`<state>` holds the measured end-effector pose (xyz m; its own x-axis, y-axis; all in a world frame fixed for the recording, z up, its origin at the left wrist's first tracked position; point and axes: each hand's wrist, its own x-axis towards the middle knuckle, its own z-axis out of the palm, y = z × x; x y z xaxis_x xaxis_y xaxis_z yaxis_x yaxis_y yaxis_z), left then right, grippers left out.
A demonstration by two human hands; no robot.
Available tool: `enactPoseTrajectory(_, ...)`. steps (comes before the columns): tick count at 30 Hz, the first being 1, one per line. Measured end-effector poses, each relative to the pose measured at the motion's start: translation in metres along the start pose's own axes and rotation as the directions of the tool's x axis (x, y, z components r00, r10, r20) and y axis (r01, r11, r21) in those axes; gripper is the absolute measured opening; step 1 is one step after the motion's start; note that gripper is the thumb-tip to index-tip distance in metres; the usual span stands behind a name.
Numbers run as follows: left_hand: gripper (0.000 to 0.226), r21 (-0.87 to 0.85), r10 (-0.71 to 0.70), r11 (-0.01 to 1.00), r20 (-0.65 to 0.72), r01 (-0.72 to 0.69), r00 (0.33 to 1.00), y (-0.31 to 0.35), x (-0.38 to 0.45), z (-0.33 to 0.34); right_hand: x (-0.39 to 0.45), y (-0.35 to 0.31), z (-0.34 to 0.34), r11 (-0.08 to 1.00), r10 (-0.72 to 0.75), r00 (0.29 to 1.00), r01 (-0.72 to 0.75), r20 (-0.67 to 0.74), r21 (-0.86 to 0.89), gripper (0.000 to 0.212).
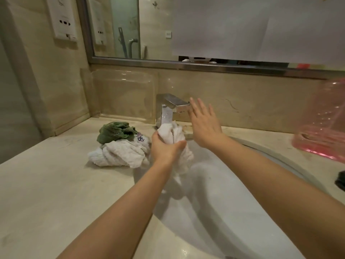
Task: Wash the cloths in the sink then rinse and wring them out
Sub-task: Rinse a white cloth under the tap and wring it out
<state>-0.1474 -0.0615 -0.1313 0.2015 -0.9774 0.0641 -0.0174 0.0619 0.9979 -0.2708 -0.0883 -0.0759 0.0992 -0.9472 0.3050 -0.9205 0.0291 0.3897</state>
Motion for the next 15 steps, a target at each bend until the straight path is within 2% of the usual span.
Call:
enactPoseTrajectory(2, 0.080, 0.007, 0.036, 0.999, 0.036, -0.036, 0.999, 0.001, -0.001, 0.002, 0.008, 0.001, 0.007, 0.998, 0.041, 0.999, -0.040, 0.023, -0.047, 0.074)
enactPoseTrajectory(5, 0.080, 0.028, 0.079, 0.996, 0.060, -0.081, 0.995, 0.000, -0.002, 0.004, 0.015, 0.003, 0.016, 0.994, 0.107, 0.994, -0.106, 0.035, -0.023, 0.074)
enactPoseTrajectory(8, 0.083, 0.024, 0.092, 0.995, 0.048, -0.094, 0.995, -0.001, -0.001, 0.005, 0.021, 0.002, 0.014, 0.969, 0.199, 0.973, -0.213, 0.114, 0.129, 0.078)
enactPoseTrajectory(9, 0.085, 0.034, 0.088, 0.995, 0.046, -0.089, 0.995, -0.001, -0.001, 0.005, 0.023, 0.001, 0.012, 0.937, 0.228, 0.959, -0.263, 0.167, 0.230, 0.081)
enactPoseTrajectory(10, 0.086, 0.037, 0.085, 0.996, 0.045, -0.087, 0.995, -0.001, -0.002, 0.005, 0.023, 0.000, 0.008, 0.860, 0.250, 0.941, -0.324, 0.229, 0.395, 0.083)
enactPoseTrajectory(11, 0.086, 0.035, 0.075, 0.996, 0.050, -0.076, 0.996, 0.000, -0.002, 0.005, 0.022, -0.004, 0.004, 0.715, 0.257, 0.925, -0.377, 0.281, 0.589, 0.082)
enactPoseTrajectory(12, 0.085, 0.026, 0.066, 0.997, 0.054, -0.068, 0.996, 0.001, -0.002, 0.004, 0.016, -0.010, 0.003, 0.455, 0.282, 0.898, -0.436, 0.339, 0.777, 0.074)
enactPoseTrajectory(13, 0.085, 0.019, 0.050, 0.999, 0.063, -0.051, 0.997, 0.002, -0.002, 0.005, 0.007, -0.018, 0.004, 0.106, 0.295, 0.860, -0.463, 0.417, 0.880, 0.055)
enactPoseTrajectory(14, 0.084, 0.009, 0.038, 0.999, 0.058, -0.039, 0.998, 0.003, -0.002, 0.005, -0.004, -0.027, 0.004, -0.216, 0.261, 0.808, -0.485, 0.529, 0.847, 0.034)
enactPoseTrajectory(15, 0.085, 0.002, 0.015, 1.000, 0.055, -0.015, 0.998, 0.002, -0.002, 0.006, -0.016, -0.036, 0.008, -0.443, 0.186, 0.766, -0.494, 0.616, 0.748, 0.028)
